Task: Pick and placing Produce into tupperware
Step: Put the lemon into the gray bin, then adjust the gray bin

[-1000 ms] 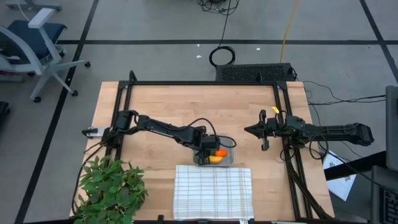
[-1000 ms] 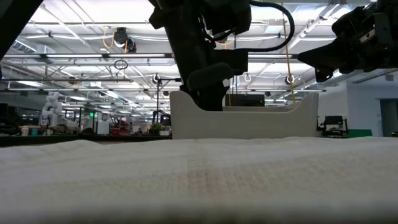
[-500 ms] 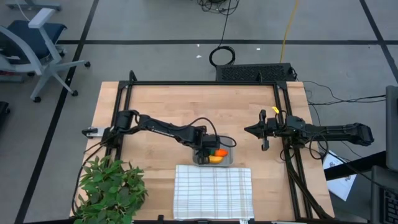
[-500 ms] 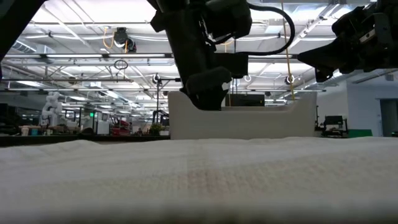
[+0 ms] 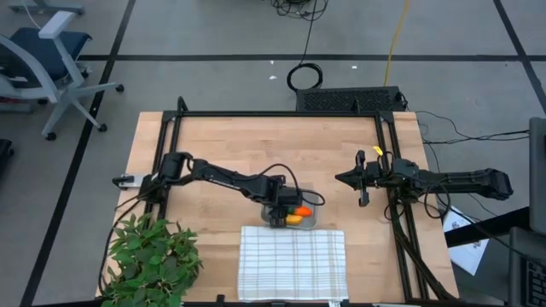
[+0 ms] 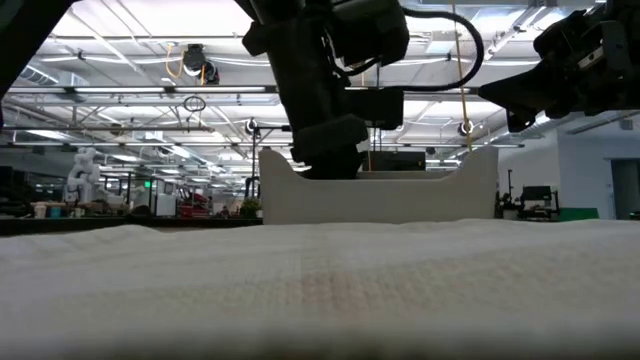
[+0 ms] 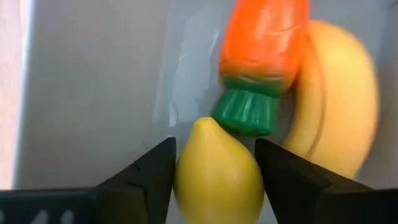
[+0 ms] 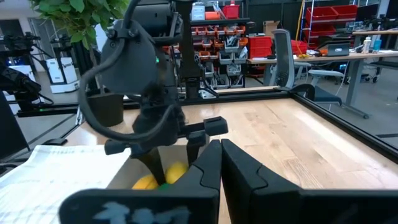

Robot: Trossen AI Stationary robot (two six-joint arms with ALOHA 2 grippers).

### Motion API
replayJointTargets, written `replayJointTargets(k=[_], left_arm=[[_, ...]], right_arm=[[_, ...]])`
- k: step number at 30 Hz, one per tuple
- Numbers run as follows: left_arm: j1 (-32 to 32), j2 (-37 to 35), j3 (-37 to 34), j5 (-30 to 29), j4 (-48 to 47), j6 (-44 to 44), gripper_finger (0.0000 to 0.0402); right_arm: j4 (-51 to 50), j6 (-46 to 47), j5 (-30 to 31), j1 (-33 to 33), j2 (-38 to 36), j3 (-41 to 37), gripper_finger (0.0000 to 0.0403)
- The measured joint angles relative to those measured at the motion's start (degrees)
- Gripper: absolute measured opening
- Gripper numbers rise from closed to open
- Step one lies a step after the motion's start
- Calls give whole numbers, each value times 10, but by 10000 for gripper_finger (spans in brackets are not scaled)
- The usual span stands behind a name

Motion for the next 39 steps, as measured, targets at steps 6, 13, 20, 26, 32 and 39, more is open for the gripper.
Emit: replayJointTargets(k=[6,13,20,26,32,39], left_arm=[[-5,0,0,4,9,2,257],[-5,0,0,4,6,3,274],[-7,0,44,-6,-57,8,258],[-13,0,127,-22,-157,12,243],[-20,-1,198,-44,-236,45,185],[-19,-17,245,-82,-341,26,27]], right_arm=[[0,0,0,0,0,0,0],[0,0,0,0,0,0,0],[0,0,0,0,0,0,0],[-4,0,0,0,0,0,0],[-9,0,0,0,0,0,0],[-11,0,0,0,0,0,0]])
